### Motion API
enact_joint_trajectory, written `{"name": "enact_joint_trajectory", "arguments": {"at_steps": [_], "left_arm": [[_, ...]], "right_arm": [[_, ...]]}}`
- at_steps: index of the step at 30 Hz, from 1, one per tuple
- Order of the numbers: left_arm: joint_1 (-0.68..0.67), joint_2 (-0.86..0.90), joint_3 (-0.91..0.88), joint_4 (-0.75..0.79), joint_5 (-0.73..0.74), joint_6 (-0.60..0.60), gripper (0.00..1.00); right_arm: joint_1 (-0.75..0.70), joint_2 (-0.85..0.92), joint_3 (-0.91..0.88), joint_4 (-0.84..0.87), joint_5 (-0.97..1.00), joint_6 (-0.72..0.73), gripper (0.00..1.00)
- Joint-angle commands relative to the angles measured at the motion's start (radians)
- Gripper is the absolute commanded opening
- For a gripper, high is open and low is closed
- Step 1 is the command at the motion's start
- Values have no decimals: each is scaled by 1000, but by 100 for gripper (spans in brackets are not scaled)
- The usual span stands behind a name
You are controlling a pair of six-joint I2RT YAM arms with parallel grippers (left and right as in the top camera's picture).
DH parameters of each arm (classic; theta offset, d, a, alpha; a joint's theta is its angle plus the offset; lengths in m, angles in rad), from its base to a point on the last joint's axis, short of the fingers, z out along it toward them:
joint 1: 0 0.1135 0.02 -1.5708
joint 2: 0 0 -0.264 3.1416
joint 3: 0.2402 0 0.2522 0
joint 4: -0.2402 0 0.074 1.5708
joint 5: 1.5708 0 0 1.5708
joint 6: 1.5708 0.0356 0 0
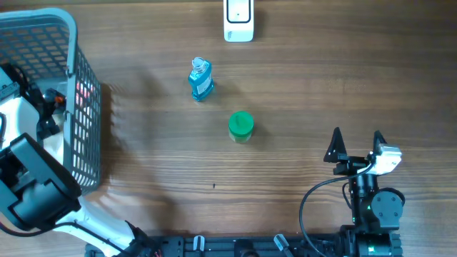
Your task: Scan the item barcode
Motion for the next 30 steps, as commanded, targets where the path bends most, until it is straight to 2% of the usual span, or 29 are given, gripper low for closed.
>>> {"name": "enact_joint_trajectory", "arguments": {"at_steps": [1,2,4,6,8,11,14,16,17,18,19,20,21,22,23,26,27,29,30], "left_arm": [[-7,31,5,8,-46,-16,96],[-7,32,5,6,-46,-16,91],[-7,35,5,2,-54,-17,71],[-7,36,5,3,-53,-16,60],[-7,36,5,3,-53,-17,44],[-7,36,5,-2,-53,-16,39],[-7,36,5,-18,-53,-16,22],[-7,36,5,-29,-53,-16,17],[-7,36,5,-28,-53,-16,18],[-7,36,5,-23,-53,-16,23],[-7,36,5,-12,-53,-14,36],[-7,36,5,-2,-52,-8,55],[-7,36,5,5,-52,-8,68],[-7,35,5,10,-38,-8,78],[-7,35,5,12,-24,-1,84],[-7,35,5,80,77,111,96],[-7,35,6,107,103,132,96],[-7,35,7,160,138,150,95],[-8,35,7,182,145,149,87]], "right_arm": [[4,-8,-1,5,-16,-18,100],[4,-8,-1,5,-16,-18,100],[4,-8,-1,5,-16,-18,100],[4,-8,-1,5,-16,-18,100],[4,-8,-1,5,-16,-18,100],[4,-8,-1,5,-16,-18,100],[4,-8,-1,5,-16,-18,100],[4,-8,-1,5,-16,-18,100],[4,-8,-1,5,-16,-18,100],[4,-8,-1,5,-16,-18,100],[4,-8,-1,5,-16,-18,100],[4,-8,-1,5,-16,-18,100],[4,-8,-1,5,-16,-18,100],[4,-8,-1,5,-16,-18,100],[4,-8,-1,5,-16,-18,100],[4,-8,-1,5,-16,-18,100],[4,-8,-1,5,-16,-18,100],[4,-8,-1,5,-16,-18,100],[4,-8,-1,5,-16,-18,100]]}}
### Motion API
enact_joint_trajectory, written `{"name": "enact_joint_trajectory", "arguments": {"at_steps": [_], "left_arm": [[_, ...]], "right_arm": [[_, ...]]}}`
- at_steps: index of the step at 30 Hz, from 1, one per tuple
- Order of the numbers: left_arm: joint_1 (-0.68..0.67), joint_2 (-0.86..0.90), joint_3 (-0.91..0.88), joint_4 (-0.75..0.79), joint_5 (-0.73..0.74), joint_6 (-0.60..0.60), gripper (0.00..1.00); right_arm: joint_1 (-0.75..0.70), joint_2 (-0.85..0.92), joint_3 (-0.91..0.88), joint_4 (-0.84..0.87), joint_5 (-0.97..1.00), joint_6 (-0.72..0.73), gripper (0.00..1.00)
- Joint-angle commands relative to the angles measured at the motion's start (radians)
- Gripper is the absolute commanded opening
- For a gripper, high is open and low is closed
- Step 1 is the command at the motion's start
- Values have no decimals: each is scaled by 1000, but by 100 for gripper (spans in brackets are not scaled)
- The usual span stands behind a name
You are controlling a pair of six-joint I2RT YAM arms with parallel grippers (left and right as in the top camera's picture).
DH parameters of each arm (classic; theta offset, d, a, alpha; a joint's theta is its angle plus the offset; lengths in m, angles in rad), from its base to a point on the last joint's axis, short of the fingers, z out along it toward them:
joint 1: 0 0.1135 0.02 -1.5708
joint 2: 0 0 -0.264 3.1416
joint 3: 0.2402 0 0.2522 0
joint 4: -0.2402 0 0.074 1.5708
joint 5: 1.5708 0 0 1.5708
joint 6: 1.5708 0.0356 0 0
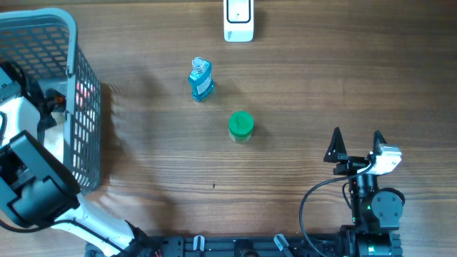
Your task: Scan the item barcode
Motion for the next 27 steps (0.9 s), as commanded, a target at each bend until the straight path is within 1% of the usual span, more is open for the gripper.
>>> {"name": "enact_joint_trajectory", "arguments": {"at_steps": [1,2,3,5,6,7,10,14,19,27], "left_arm": [[-8,14,7,82,100,81,73],[-8,14,7,98,109,81,46],[-7,14,7,120,126,80,30],[-7,14,7,141,145,77,16],[-8,14,7,148,145,77,6],[-7,14,7,152,144,72,4],[-7,14,7,164,129,69,4],[-11,19,7,165,58,51,4],[-25,50,7,166,6,51,4],[-34,131,7,182,-7,43,4]], "right_arm": [[4,-8,-1,5,-16,-18,100],[4,-8,-1,5,-16,-18,100],[4,-8,-1,5,-16,-18,100],[4,-8,-1,5,-16,-18,100],[4,-8,-1,5,-16,-18,100],[4,-8,-1,5,-16,-18,100],[4,-8,-1,5,-16,-18,100],[4,-8,-1,5,-16,-18,100],[4,-8,-1,5,-16,-18,100],[4,-8,-1,5,-16,-18,100]]}}
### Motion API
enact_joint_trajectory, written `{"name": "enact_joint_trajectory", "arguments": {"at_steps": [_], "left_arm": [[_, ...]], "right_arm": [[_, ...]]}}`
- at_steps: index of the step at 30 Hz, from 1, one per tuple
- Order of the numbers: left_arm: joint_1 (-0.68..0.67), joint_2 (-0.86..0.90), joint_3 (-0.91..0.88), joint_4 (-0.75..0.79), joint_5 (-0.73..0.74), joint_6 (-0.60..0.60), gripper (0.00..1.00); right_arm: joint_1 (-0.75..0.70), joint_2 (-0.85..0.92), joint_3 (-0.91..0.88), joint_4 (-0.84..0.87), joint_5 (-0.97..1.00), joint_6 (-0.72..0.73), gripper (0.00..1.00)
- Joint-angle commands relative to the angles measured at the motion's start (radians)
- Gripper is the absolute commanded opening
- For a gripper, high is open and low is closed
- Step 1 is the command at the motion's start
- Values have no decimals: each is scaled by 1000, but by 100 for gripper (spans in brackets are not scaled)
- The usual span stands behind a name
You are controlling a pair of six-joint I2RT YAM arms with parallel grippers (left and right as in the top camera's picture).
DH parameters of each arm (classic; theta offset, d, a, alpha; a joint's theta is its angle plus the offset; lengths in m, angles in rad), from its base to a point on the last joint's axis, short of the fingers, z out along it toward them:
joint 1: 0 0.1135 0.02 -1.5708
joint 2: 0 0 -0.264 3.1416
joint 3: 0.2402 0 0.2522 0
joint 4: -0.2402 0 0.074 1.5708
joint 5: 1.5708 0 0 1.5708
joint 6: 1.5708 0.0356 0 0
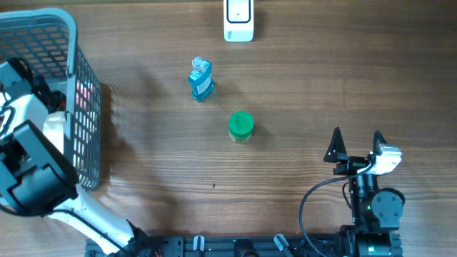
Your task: Scan the item barcode
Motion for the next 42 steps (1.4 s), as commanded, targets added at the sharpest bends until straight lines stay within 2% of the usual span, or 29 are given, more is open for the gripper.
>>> {"name": "enact_joint_trajectory", "arguments": {"at_steps": [1,11,13,14,16,18,20,23,25,31,37,38,42], "left_arm": [[-3,39,7,-11,-28,-9,4],[-3,-15,7,-145,14,3,5],[-2,-51,7,-122,14,56,17],[-1,-67,7,-111,14,81,32],[-1,-116,7,-88,14,123,77],[-1,-170,8,-87,14,135,93],[-1,-223,8,-89,14,134,100],[-1,-298,8,-109,18,139,100],[-1,-358,9,-158,38,233,100],[-1,-400,9,-440,44,366,100],[-2,-400,8,-723,53,372,100],[-2,-400,8,-755,65,409,100],[-2,-402,9,-809,208,718,100]], "right_arm": [[4,-8,-1,5,-16,-18,100],[4,-8,-1,5,-16,-18,100],[4,-8,-1,5,-16,-18,100],[4,-8,-1,5,-16,-18,100],[4,-8,-1,5,-16,-18,100],[4,-8,-1,5,-16,-18,100],[4,-8,-1,5,-16,-18,100],[4,-8,-1,5,-16,-18,100],[4,-8,-1,5,-16,-18,100],[4,-8,-1,5,-16,-18,100],[4,-8,-1,5,-16,-18,100],[4,-8,-1,5,-16,-18,100],[4,-8,-1,5,-16,-17,100]]}}
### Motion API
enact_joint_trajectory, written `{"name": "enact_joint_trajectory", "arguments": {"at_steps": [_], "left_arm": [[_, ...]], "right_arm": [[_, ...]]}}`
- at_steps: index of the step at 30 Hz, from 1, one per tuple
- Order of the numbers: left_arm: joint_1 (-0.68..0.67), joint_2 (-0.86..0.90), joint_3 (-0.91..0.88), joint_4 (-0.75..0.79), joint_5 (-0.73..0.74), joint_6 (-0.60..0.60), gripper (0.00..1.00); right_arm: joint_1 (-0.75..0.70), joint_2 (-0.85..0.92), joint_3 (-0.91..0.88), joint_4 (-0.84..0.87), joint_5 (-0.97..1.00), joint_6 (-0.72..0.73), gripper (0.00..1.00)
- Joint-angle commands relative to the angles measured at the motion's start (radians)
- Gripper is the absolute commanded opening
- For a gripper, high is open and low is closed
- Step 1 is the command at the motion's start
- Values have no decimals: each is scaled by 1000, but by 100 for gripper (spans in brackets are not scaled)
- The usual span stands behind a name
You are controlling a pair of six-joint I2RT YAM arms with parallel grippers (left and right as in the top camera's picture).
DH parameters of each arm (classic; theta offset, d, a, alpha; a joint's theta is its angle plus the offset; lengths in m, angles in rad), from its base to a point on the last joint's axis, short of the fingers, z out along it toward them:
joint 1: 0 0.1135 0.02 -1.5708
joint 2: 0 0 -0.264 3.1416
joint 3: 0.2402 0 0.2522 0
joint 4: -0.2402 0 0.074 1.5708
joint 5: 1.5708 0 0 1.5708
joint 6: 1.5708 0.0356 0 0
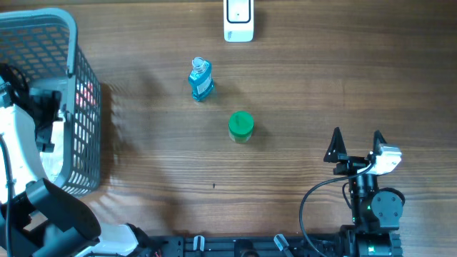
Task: Scan the item barcode
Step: 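Grasp the clear-and-beige plastic pouch with the left gripper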
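Observation:
The white barcode scanner (238,20) stands at the table's far edge. A blue bottle (201,79) stands in front of it, and a green-lidded jar (240,126) a little nearer. My left gripper (47,118) reaches down inside the grey wire basket (84,135) at the left. Its fingers are dark against the mesh and partly hidden, so I cannot tell their state or whether they hold anything. A pinkish-red item (84,92) shows through the basket wall. My right gripper (355,145) rests open and empty at the near right.
The basket takes up the table's left edge, with something white (51,163) low inside it. The right arm's base and cable (314,196) sit at the front right.
My left arm has swung: its body now comes in from the near left, and the gripper sits slightly nearer the front inside the basket. Bottle, jar, scanner and right arm are unmoved.
At every earlier moment my left gripper was down in the basket, shifting only a little near the pinkish-red item. Now the arm has turned and the gripper is nearer the basket's front. The right gripper has stayed open and still.

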Motion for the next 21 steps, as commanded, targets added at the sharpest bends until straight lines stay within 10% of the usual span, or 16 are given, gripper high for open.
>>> {"name": "enact_joint_trajectory", "arguments": {"at_steps": [1,21], "left_arm": [[0,-1,0,-53,135,310,100],[0,-1,0,-82,38,1194,100]], "right_arm": [[4,-8,-1,5,-16,-18,100],[4,-8,-1,5,-16,-18,100]]}}
